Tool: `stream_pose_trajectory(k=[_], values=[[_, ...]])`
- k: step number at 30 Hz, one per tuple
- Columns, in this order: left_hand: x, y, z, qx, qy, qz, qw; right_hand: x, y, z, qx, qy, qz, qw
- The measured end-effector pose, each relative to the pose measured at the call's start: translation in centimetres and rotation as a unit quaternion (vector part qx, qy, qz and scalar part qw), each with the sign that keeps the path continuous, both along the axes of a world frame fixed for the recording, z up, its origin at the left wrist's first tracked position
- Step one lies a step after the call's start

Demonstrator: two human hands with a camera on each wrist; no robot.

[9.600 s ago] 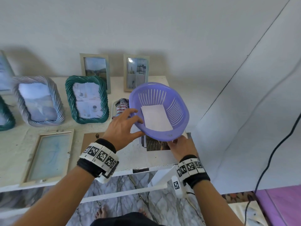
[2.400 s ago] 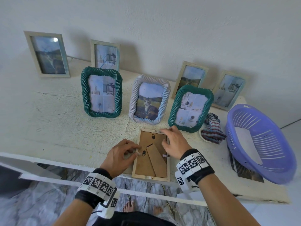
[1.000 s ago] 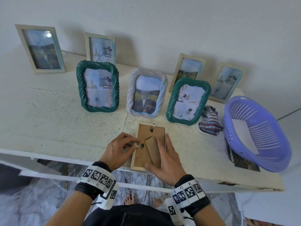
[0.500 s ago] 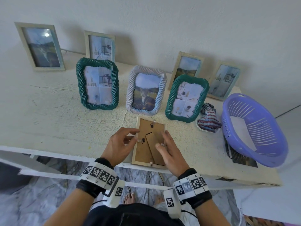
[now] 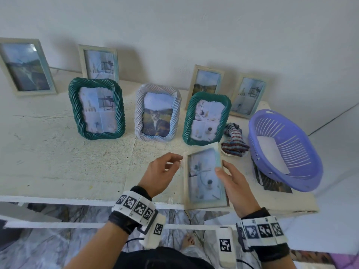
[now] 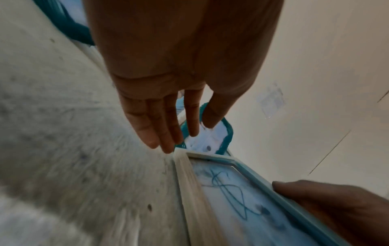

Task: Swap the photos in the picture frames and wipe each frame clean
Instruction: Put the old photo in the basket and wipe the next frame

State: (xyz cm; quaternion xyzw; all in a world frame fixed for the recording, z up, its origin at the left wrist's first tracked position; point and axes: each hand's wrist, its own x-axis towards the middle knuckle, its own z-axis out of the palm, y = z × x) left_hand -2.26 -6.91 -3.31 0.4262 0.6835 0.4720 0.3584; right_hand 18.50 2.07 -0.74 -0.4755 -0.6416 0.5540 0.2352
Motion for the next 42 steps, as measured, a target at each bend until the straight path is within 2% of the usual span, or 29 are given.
stream_pose_trajectory(k=[2,5,8,10,12,14,15,16,18,21,24,26,29,33,38,42], values=[[0.5,0.2,-0.9,-0.037,0.011,-0.003,0.999,0.8,0.4,-0.6,-0.019,-0.009,-0.021,1.000],[1.1,0.4,-1.4,-0.069,-0.015,0.002,0.998,1.2,0.6,-1.1,-0.102,0.067,-0.055,0.991],[1.6,0.5,-1.1,-0.054,-0.148,0.044,0.987,0.7,-0.2,-0.4,-0.181,0.161,-0.046,0.969],[1.8,0.4,-0.2,-0.024,-0.267,0.067,0.961,0.1,-0.7,0.2,-0.236,0.217,-0.032,0.947],[1.8,0.2,0.5,0.021,-0.351,0.084,0.932,-0.5,-0.7,1.0,-0.243,0.219,-0.008,0.945],[1.4,0.0,0.6,0.053,-0.349,0.107,0.929,-0.9,0.2,1.5,-0.151,0.129,0.035,0.979],[1.1,-0.1,0.5,0.064,-0.331,0.121,0.934,-1.0,1.1,1.7,-0.068,0.056,0.051,0.995],[0.8,-0.2,0.4,0.074,-0.311,0.132,0.938,-1.1,2.5,1.6,0.028,-0.017,0.052,0.998],[0.3,-0.5,0.4,0.084,-0.281,0.149,0.944,-1.4,6.1,1.0,0.199,-0.137,0.022,0.970],[-0.3,-0.9,0.5,0.088,-0.253,0.161,0.950,-2.6,11.4,-0.4,0.333,-0.281,0.012,0.900],[-0.8,-1.2,0.6,0.088,-0.243,0.168,0.951,-3.8,14.5,-1.6,0.350,-0.406,0.046,0.843],[-1.0,-1.5,0.4,0.090,-0.247,0.169,0.950,-4.2,15.5,-2.2,0.312,-0.468,0.060,0.824],[-1.2,-1.7,0.0,0.101,-0.247,0.163,0.950,-4.3,16.2,-2.6,0.261,-0.489,0.065,0.829],[-1.2,-1.5,-0.3,0.111,-0.249,0.147,0.951,-3.9,15.7,-2.5,0.296,-0.474,0.057,0.827],[-1.2,-1.3,-0.4,0.116,-0.254,0.147,0.949,-1.1,11.2,-1.0,0.335,-0.420,0.059,0.841],[-1.2,-1.1,-0.4,0.111,-0.220,0.131,0.960,0.0,5.7,1.3,0.364,-0.312,0.009,0.877]])
